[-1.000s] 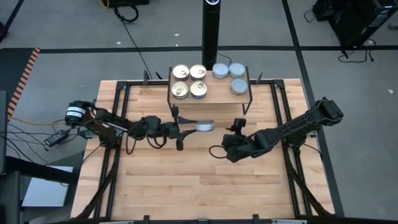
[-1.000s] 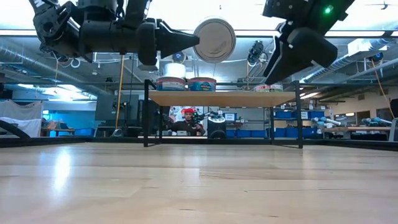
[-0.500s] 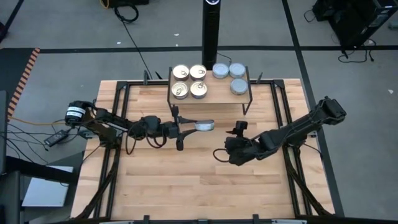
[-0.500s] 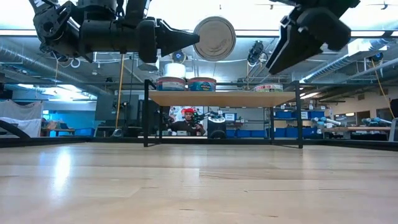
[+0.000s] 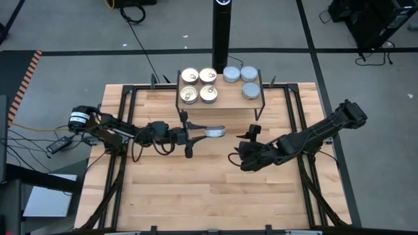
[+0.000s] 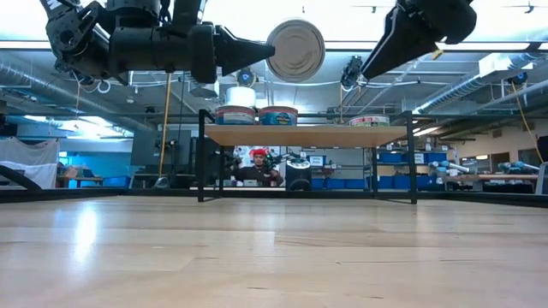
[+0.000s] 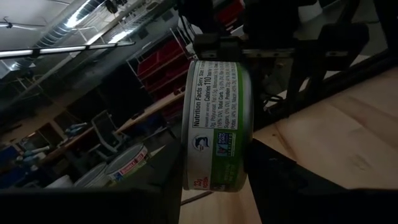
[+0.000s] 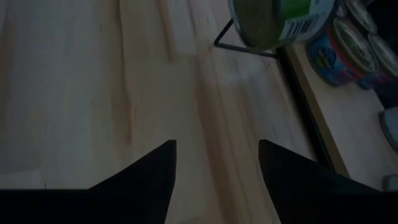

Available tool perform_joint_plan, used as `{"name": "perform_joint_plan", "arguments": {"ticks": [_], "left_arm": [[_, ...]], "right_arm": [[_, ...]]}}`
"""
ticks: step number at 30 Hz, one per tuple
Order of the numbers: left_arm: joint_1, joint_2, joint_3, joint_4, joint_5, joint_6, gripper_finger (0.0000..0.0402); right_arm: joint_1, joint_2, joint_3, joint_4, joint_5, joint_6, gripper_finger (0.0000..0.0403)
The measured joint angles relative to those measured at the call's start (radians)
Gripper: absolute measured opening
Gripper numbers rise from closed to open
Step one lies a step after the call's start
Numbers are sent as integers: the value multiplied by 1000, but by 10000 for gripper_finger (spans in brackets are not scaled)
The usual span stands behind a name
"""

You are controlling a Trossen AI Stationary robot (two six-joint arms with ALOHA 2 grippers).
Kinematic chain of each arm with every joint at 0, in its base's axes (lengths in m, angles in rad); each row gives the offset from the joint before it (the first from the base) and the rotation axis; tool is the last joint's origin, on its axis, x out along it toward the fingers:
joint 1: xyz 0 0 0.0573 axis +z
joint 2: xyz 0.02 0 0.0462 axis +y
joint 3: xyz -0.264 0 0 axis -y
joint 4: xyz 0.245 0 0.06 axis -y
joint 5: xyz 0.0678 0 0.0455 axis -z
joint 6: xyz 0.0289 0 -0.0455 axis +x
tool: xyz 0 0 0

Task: Stack canned seafood by type on shelf
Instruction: Put the green tuna can on the shelf aligned with the other green tuna can

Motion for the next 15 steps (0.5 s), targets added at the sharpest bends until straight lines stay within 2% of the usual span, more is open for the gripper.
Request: {"name": "perform_joint_plan", "arguments": {"ticks": [7,15], "left_arm": [[0,0,0,4,13,-7,150],[0,1,0,-5,12,-7,150]], "right_arm": [[6,0,60,-23,4,-11,248],[-17,4,101,-22,10,-134,265]]}}
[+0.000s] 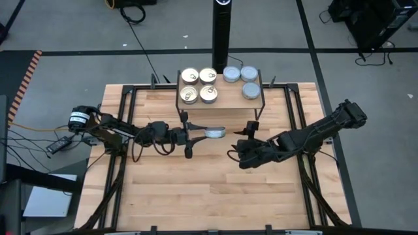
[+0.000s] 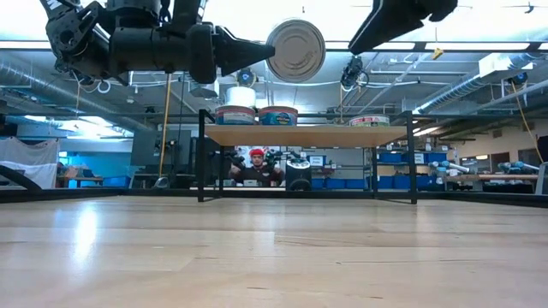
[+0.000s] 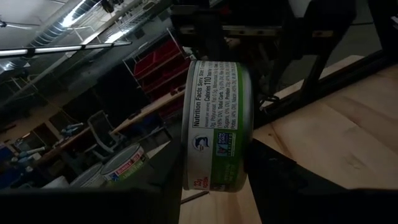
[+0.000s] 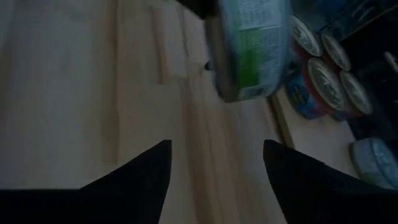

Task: Stack canned seafood by type on shelf
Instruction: Put the green tuna can on the shelf aligned with the other green tuna can

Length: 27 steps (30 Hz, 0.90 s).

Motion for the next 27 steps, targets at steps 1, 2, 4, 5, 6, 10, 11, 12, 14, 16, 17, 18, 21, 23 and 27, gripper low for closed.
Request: {"name": "perform_joint_plan", "arguments": {"ticks": [1,2,4,5,6,10,11,12,14,16,17,18,21,23,27], "left_arm": [[0,0,0,-2,0,0,150],[0,0,0,-3,0,0,150],[0,0,0,-2,0,0,150],[0,0,0,-1,0,0,150],[0,0,0,-1,0,0,150],[0,0,3,-18,0,0,150],[0,0,6,-30,0,-1,150],[0,1,10,-41,1,-1,150],[0,1,20,-67,27,-1,150],[-2,1,32,-91,37,0,150],[-2,1,34,-100,35,0,150],[-2,1,37,-106,36,0,150],[-2,1,47,-104,36,1,150],[-2,1,54,-103,36,1,150],[-2,1,80,-124,53,1,150]], "right_arm": [[-5,0,0,3,3,-8,267],[-9,0,0,4,9,-21,269],[-14,0,0,6,20,-52,274],[-18,0,0,16,28,-72,276],[-20,0,0,32,39,-92,278],[-32,0,0,137,51,-177,287],[-35,0,0,164,50,-192,290],[-41,0,0,188,44,-206,292],[-53,0,0,221,25,-216,296],[-66,0,0,228,-11,-230,297],[-72,0,0,226,-32,-234,297],[-76,0,0,227,-50,-236,295],[-85,1,0,235,-94,-234,288],[-88,1,0,244,-97,-236,281],[-96,1,0,257,-123,-243,272]]}}
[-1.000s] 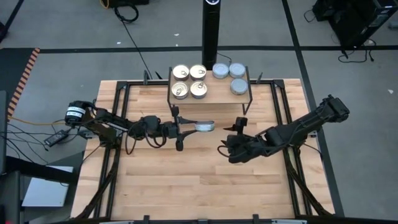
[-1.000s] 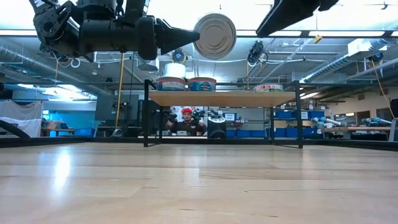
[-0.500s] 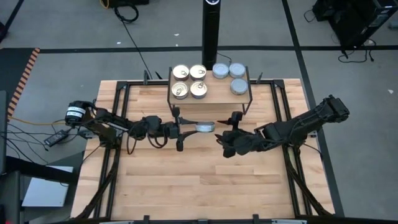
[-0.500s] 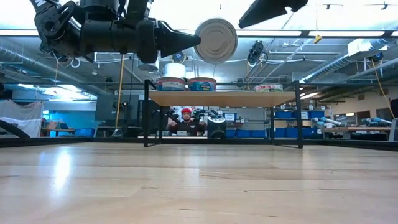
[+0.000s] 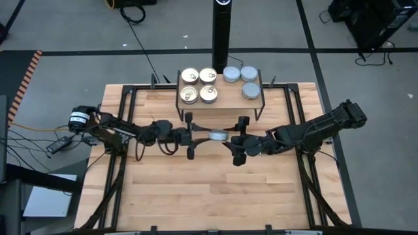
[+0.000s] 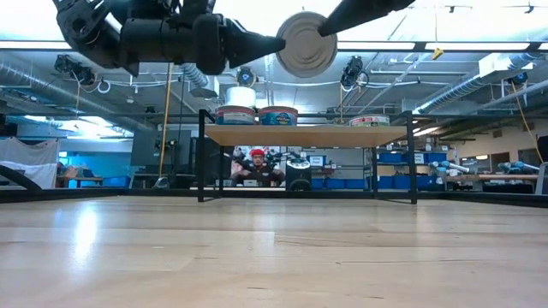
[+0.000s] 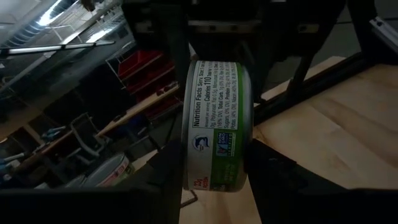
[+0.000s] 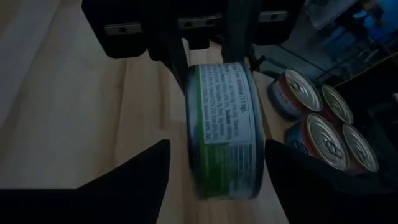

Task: Stack canned seafood by type on shelf
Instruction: Put the green tuna can on the shelf aligned with the other green tuna can

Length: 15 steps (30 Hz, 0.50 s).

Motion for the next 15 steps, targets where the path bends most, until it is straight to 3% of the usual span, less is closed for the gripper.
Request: {"name": "perform_joint_plan", "arguments": {"ticks": [5,13,15], "left_arm": [[-1,16,37,-50,13,-1,150],[-1,59,63,-36,14,-4,150],[-1,59,63,-37,13,-4,150]], "right_arm": [[-2,0,0,6,-1,-15,253],[-1,0,0,-1,-13,-22,154],[-1,0,0,-3,-13,-25,153]]}}
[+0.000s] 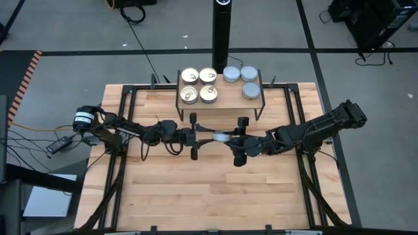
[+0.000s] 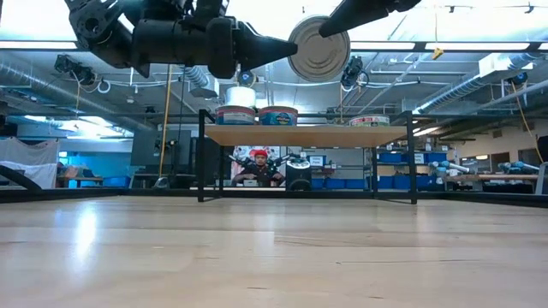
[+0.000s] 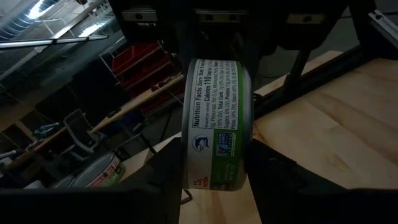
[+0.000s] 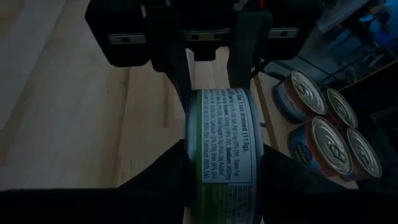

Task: Stack canned seafood by type on shelf
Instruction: Put the green tuna can on the shelf aligned with the other green tuna can

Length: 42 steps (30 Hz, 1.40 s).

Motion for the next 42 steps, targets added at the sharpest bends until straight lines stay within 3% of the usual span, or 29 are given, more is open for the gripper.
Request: {"name": "perform_joint_plan", "arguments": {"ticks": [4,10,14,19,22,25,32,35,39,42], "left_arm": [[0,0,0,3,-4,-2,160],[0,0,0,-18,-80,-8,224],[0,0,0,-21,-159,-8,240],[0,0,-1,-20,-166,-2,238],[0,0,-12,-9,-153,-1,224],[0,-1,-30,-6,-131,-15,197],[3,-2,-110,20,-93,-55,101],[1,-2,-147,44,-93,-76,67],[1,-3,-190,94,-82,-105,41],[1,-3,-216,149,-81,-108,35]], "right_arm": [[0,0,0,1,5,-11,153],[-13,0,0,-12,37,-3,153],[-15,0,0,-26,107,-24,153],[-30,0,17,-63,226,-82,153],[-78,0,37,-112,334,-123,153],[-154,-1,41,-130,370,-189,153],[-351,-1,41,-102,317,-356,153],[-419,0,41,-50,249,-415,153],[-489,51,42,9,171,-489,153],[-518,124,42,43,194,-559,153]]}}
